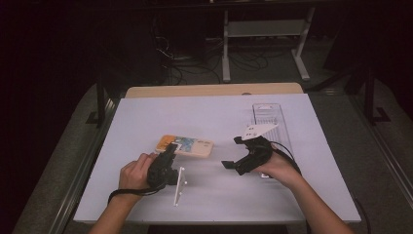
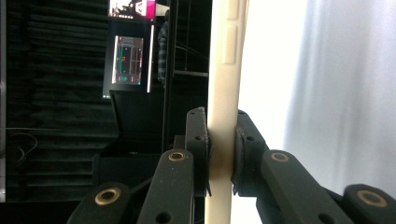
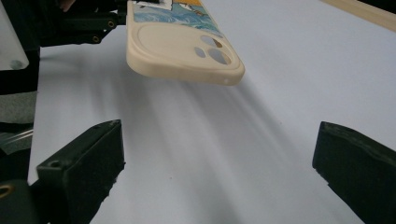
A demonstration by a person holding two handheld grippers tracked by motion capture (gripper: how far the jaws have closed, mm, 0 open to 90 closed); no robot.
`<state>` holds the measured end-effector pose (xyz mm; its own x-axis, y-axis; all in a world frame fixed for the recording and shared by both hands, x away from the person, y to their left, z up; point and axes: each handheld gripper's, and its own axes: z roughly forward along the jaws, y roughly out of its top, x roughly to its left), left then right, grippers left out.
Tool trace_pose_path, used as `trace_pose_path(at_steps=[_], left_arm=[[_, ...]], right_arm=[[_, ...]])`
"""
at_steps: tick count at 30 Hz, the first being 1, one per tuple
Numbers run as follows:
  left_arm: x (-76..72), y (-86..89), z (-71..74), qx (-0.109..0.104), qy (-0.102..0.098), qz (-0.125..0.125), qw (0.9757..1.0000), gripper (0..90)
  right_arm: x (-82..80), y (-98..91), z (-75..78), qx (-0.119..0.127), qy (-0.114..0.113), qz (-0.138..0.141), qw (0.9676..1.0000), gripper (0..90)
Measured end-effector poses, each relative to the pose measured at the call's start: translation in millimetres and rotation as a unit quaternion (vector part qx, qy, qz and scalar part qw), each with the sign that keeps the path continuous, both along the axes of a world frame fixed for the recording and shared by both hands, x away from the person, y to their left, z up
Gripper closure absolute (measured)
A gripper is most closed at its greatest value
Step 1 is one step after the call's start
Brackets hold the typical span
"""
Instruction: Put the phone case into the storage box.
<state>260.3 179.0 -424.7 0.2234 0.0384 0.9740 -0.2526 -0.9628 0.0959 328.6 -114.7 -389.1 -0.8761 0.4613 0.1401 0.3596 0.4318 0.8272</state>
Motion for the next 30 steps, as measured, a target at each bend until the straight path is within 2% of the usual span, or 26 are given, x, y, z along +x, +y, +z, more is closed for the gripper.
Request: trace_pose_path(at_steps=[13, 19, 24, 25, 30], left_arm=[[1.4, 0.9, -0.4, -0.011, 0.005, 0.005, 0.9999, 79.2], [2.7, 2.4, 0.1, -0.024, 0.018, 0.010, 0.9995, 79.2], [4.4, 3.9, 1.5, -0.048, 0.033, 0.014, 0.9982, 79.2], [5.5, 4.1, 0.2, -0.065, 0.036, 0.011, 0.9972, 79.2], [8.2, 7.5, 2.1, -0.088, 0.055, 0.019, 0.9944, 79.2]], right_arm=[[-4.4, -0.4, -1.5, 0.002, -0.018, -0.008, 0.9998, 2.0], [-3.0, -1.4, -1.5, 0.005, -0.010, -0.010, 0.9999, 2.1], [-2.7, -1.4, -1.6, 0.009, -0.008, -0.007, 0.9999, 2.1], [-2.6, -1.6, -1.5, 0.007, -0.009, -0.007, 0.9999, 2.0], [-2.9, -1.5, -1.4, 0.008, -0.003, -0.010, 0.9999, 2.1]])
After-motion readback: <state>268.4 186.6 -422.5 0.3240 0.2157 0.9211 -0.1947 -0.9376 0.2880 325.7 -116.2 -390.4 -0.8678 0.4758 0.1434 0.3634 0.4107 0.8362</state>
